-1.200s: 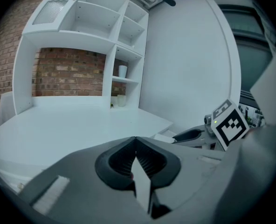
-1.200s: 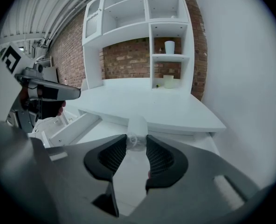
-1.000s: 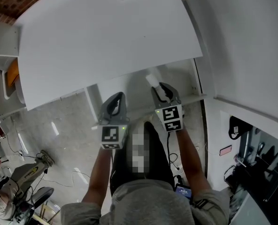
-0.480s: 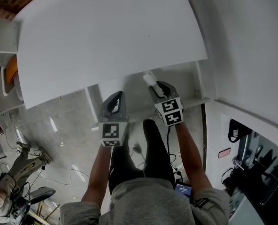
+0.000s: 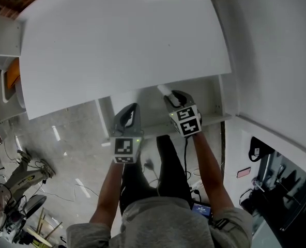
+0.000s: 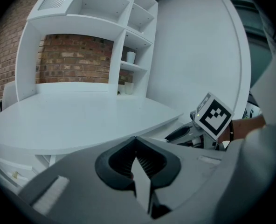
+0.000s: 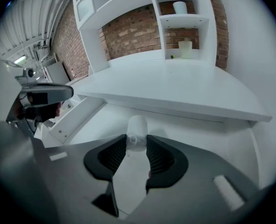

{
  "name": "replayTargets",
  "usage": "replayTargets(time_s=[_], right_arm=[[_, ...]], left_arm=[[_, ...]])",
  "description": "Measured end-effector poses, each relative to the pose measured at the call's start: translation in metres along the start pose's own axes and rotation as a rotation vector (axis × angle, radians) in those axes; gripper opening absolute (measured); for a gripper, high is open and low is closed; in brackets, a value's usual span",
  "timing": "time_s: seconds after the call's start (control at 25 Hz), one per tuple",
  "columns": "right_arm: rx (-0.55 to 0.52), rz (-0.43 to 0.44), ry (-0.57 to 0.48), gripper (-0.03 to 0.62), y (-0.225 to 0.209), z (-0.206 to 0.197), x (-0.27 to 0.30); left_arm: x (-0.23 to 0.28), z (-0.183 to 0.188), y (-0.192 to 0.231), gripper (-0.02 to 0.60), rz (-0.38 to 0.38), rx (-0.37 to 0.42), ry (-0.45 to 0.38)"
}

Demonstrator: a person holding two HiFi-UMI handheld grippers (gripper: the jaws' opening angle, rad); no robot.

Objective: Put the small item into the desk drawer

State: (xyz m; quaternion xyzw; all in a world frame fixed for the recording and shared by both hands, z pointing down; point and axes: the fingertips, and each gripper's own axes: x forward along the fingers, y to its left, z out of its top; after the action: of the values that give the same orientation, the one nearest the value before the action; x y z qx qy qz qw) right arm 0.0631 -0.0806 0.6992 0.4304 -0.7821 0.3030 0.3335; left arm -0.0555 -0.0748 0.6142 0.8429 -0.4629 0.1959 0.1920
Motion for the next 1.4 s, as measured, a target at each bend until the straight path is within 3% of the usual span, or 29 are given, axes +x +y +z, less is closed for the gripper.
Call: replayTargets(time_s=[0.28,0.8,1.4], right_arm=[[-0.064,0.035,0.058,0.141,0.002,0.001,0.026],[-0.085,0.052,0.132,0.152,0.001,-0.008,0.053],[-0.079,0.017,0.105,0.171,0.000,-0.003,0.040]], left_arm=[[0.008,-0.001,0.004,0.012,0.001,-0.012,0.009],[0.013,-0.005,0.008,0.012,0.003,-0.025,0.021],[0.006,0.005,0.007,0.012,-0.003,-0.011,0.004]])
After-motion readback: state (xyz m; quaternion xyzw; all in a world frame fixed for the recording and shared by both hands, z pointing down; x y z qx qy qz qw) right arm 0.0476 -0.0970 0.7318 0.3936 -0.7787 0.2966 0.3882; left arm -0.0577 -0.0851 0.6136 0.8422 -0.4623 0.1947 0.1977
